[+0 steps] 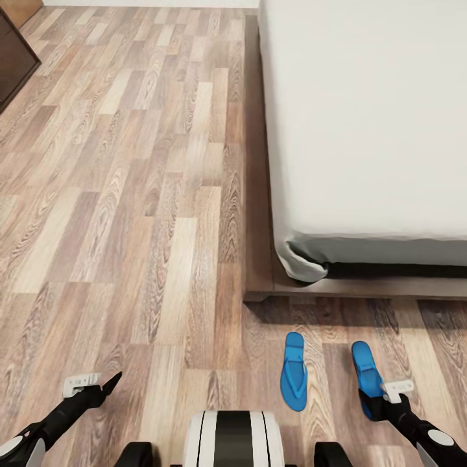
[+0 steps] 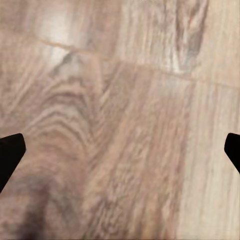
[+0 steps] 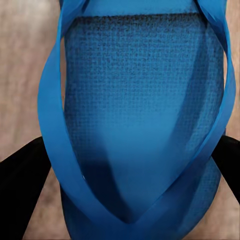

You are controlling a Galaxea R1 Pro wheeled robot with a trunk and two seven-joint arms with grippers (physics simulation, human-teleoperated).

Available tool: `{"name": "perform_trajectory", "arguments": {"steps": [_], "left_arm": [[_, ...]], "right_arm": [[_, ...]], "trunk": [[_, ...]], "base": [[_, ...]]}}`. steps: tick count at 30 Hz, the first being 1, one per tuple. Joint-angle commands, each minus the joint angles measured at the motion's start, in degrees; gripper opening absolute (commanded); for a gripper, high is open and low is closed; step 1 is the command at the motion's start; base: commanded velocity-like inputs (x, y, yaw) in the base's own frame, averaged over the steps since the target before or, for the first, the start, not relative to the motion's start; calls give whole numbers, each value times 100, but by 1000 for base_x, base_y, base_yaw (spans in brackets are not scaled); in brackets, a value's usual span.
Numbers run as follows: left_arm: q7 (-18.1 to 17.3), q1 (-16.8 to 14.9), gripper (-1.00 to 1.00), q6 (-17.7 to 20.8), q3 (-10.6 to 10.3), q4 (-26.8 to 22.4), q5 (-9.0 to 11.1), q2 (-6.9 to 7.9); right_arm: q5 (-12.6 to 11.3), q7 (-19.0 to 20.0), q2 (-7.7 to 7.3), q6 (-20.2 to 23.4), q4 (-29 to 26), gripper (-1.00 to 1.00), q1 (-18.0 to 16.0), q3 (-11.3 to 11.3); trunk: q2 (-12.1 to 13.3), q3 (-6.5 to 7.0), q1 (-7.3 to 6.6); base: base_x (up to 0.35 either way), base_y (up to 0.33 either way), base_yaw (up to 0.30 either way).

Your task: In the bedroom, move the book from the bed onto either nightstand, and place the two sandals side by side next to the bed.

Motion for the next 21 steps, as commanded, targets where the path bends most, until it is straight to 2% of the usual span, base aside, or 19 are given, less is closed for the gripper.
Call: {"name": "perform_trajectory", "arguments": {"steps": [1, 6, 11, 16, 21], "left_arm": [[-31, -4, 100, -7, 7, 8, 22, -1], [-28, -4, 100, -1, 7, 8, 23, 0], [-31, -4, 100, 1, 7, 8, 23, -2], [-30, -4, 100, -3, 6, 17, 23, -2], [-29, -4, 100, -8, -1, 235, 15, 6]], "right_arm": [[-60, 13, -6, -20, 6, -100, -3, 41], [-61, 13, -6, -20, 6, -100, -3, 41], [-62, 13, -6, -20, 6, -100, -3, 41], [-57, 12, -6, -20, 6, -100, -3, 41], [-60, 13, -6, -20, 6, -100, -3, 40]], "trunk": [[-1, -3, -1], [-1, -3, -1], [-1, -3, -1], [-1, -3, -1], [-1, -3, -1]], "base": [[0, 64, 0], [19, 66, 0], [124, 250, 0], [25, 46, 0], [39, 155, 0]]}}
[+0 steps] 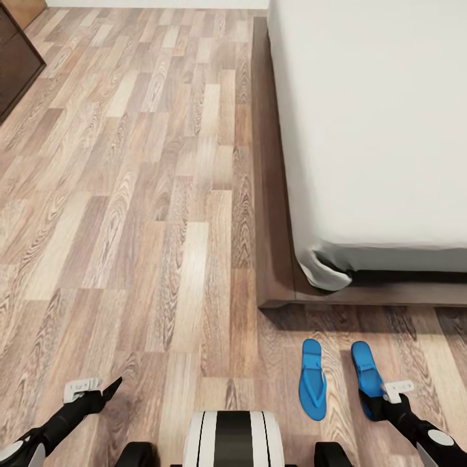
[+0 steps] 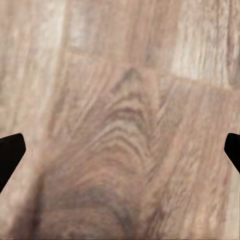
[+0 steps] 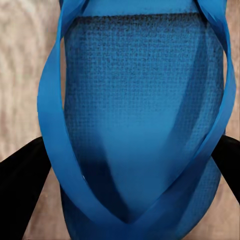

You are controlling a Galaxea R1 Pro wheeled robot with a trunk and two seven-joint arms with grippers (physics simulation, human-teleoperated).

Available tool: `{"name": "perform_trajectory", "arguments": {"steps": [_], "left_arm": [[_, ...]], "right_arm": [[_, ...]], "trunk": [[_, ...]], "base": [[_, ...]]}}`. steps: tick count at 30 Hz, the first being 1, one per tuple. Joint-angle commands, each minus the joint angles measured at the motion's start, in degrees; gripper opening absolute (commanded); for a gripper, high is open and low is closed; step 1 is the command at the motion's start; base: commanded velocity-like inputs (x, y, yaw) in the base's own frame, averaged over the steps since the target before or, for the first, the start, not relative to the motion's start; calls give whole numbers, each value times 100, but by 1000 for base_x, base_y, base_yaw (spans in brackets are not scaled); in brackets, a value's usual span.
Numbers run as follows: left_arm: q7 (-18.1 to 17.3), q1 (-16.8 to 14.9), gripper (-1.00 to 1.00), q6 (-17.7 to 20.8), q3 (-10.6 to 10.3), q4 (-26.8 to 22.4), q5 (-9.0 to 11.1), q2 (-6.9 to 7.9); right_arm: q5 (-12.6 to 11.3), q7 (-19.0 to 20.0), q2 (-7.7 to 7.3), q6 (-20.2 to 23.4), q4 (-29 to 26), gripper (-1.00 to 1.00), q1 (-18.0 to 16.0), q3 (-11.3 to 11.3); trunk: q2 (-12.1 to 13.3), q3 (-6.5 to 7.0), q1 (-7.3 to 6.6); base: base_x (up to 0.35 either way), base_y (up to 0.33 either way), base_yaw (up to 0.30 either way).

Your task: In the bedroom, move the book from the bed onto either nightstand, and place the two sandals side by side next to the bed.

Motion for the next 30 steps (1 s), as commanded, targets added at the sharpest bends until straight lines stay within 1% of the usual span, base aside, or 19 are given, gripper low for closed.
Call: {"name": "perform_trajectory", "arguments": {"steps": [1, 4, 12, 20, 27, 29, 30], "left_arm": [[-30, -4, 100, -11, 7, 21, 22, 0], [-32, -4, 100, -15, 6, 36, 21, 1], [-32, -4, 100, -16, 6, 39, 21, 1], [-32, -4, 100, -16, 6, 39, 21, 1], [-32, -4, 100, -16, 6, 39, 21, 1], [-32, -4, 100, -16, 6, 39, 21, 1], [-32, -4, 100, -16, 6, 39, 21, -1]], "right_arm": [[-62, 12, -7, -20, 6, -100, -3, 42], [-59, 12, -7, -20, 6, -100, -3, 42], [-61, 12, -7, -20, 6, -100, -3, 42], [-62, 12, -7, -20, 6, -100, -3, 42], [-62, 6, -7, -8, -6, -100, -3, 36], [-60, 4, -7, 114, -140, -100, -5, 34], [-57, 4, -7, 358, -275, -100, -6, 34]], "trunk": [[-1, -3, 0], [-1, -3, 0], [-1, -3, 0], [-1, -3, 0], [-1, -3, 0], [-1, -3, 0], [-1, -3, 0]], "base": [[69, 248, 0], [29, 113, 0], [3, 14, 0], [0, 190, 0], [0, 18, 0], [0, 1, 0], [0, 0, 0]]}}
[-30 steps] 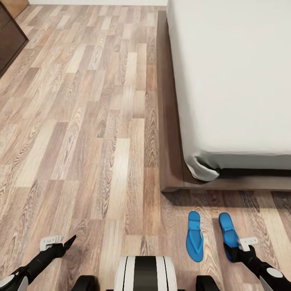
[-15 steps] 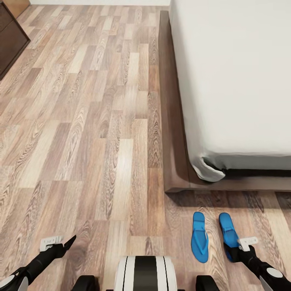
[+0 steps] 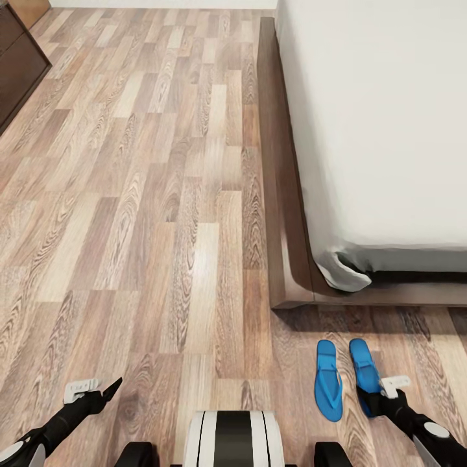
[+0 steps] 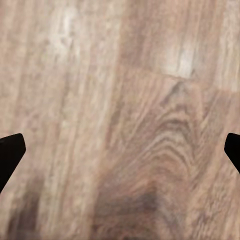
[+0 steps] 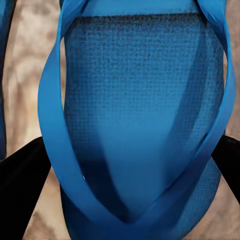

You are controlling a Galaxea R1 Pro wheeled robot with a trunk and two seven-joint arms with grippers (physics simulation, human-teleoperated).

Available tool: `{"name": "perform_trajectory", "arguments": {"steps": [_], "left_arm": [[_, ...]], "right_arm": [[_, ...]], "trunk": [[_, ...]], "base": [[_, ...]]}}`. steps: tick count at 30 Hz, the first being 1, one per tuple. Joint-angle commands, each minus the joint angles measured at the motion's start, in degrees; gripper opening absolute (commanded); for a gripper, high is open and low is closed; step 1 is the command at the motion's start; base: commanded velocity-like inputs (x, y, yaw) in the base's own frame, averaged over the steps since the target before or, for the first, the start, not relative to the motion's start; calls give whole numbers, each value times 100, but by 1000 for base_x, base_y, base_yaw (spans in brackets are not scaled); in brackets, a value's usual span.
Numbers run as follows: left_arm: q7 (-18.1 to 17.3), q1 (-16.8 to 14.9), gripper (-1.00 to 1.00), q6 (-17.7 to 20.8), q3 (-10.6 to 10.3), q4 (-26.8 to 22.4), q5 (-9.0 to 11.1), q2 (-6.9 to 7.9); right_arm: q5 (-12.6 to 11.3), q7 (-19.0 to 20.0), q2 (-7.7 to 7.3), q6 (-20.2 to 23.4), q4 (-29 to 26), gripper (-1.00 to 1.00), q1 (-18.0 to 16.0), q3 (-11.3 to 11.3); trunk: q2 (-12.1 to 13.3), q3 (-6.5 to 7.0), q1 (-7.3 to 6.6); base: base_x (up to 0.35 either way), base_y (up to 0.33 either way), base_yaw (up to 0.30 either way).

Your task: In the bedroom, move the book from the bed onto either nightstand, and place the two sandals side by side next to the bed.

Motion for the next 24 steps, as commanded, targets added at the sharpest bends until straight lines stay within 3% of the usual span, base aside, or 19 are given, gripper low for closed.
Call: {"name": "perform_trajectory", "arguments": {"steps": [1, 3, 6, 13, 24], "left_arm": [[-29, -3, 100, -5, 9, 6, 21, 0], [-29, -3, 100, -5, 9, 6, 21, -1], [-29, -3, 100, -5, 9, 6, 21, -1], [-29, -3, 100, -5, 9, 6, 21, 1], [-29, -3, 100, -5, 9, 6, 21, 1]], "right_arm": [[-59, 10, -8, 194, -83, -100, -2, 35], [-58, 10, -11, 588, -242, -100, -1, 31], [-57, 10, -11, 786, -317, -100, -2, 21], [-57, -352, -8, 831, -336, -100, -2, -5], [-57, -403, -7, 841, -339, -100, 0, -16]], "trunk": [[-1, -3, -1], [-1, -3, -1], [-1, -3, -1], [-1, -3, -1], [-1, -3, -1]], "base": [[0, 0, 0], [0, 0, 0], [0, 0, 0], [0, 0, 0], [0, 0, 0]]}}
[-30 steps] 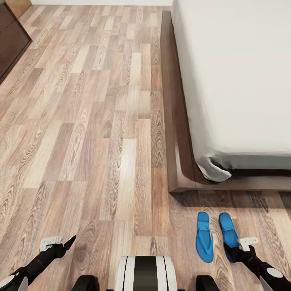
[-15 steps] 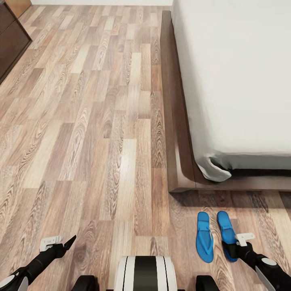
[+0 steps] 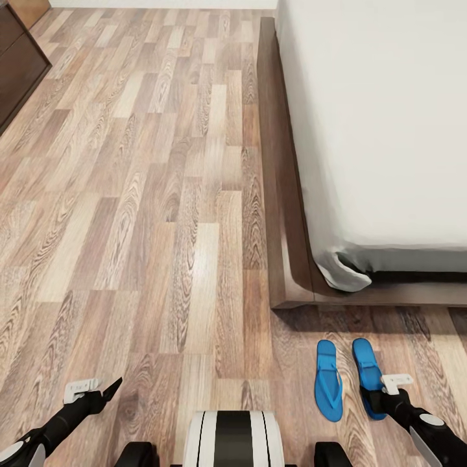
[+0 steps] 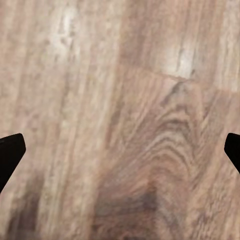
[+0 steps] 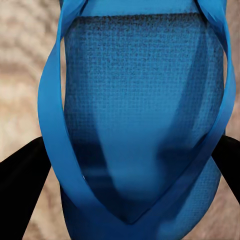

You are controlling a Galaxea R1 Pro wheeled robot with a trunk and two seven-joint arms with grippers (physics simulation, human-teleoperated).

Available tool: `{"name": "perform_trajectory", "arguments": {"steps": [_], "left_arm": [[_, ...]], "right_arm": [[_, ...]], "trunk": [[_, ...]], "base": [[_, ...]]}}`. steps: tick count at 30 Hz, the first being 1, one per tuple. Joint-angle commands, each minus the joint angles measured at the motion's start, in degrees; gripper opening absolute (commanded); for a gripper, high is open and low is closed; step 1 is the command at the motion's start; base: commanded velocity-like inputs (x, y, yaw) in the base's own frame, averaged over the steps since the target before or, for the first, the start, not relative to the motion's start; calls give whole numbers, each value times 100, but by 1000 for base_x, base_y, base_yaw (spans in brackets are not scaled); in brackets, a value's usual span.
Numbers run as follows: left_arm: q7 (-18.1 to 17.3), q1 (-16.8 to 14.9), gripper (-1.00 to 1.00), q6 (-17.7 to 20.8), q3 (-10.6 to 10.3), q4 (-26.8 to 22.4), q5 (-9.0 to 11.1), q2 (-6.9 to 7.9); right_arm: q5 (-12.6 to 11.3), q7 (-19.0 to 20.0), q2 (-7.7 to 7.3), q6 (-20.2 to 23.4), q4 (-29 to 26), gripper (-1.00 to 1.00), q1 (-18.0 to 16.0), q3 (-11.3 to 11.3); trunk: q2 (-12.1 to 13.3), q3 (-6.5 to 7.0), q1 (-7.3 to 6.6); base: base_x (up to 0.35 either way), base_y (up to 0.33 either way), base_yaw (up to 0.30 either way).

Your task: In the bedroom, move the book from the bed onto either nightstand, and place the two sandals side by side next to the bed.

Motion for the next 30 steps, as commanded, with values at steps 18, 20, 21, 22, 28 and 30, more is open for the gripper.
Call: {"name": "perform_trajectory", "arguments": {"steps": [18, 20, 21, 22, 28, 30], "left_arm": [[-15, -3, 100, -5, 7, 6, 21, -5], [-3, -3, 100, -5, 7, 6, 21, -7], [2, -3, 100, -5, 5, 6, 21, -8], [3, -3, 100, -5, 6, 6, 21, -5], [6, -3, 100, -5, 9, 6, 21, -2], [6, -3, 100, -5, 9, 6, 21, -4]], "right_arm": [[-60, 5, -7, -22, 7, -100, -5, 38], [-60, 5, -7, -22, 9, -100, -4, 38], [-60, 5, -8, -22, 8, -100, -5, 38], [-60, 5, -8, -22, 7, -100, -5, 38], [-60, 5, -7, -22, 7, -100, -3, 38], [-60, 5, -7, -22, 7, -100, -3, 38]], "trunk": [[-1, -3, -1], [-1, -3, -1], [-1, -3, -1], [-2, -25, 2], [-6, -91, 9], [-6, -91, 9]], "base": [[42, 31, 0], [0, 0, 0], [0, 0, 0], [0, 0, 0], [0, 0, 0], [0, 0, 0]]}}
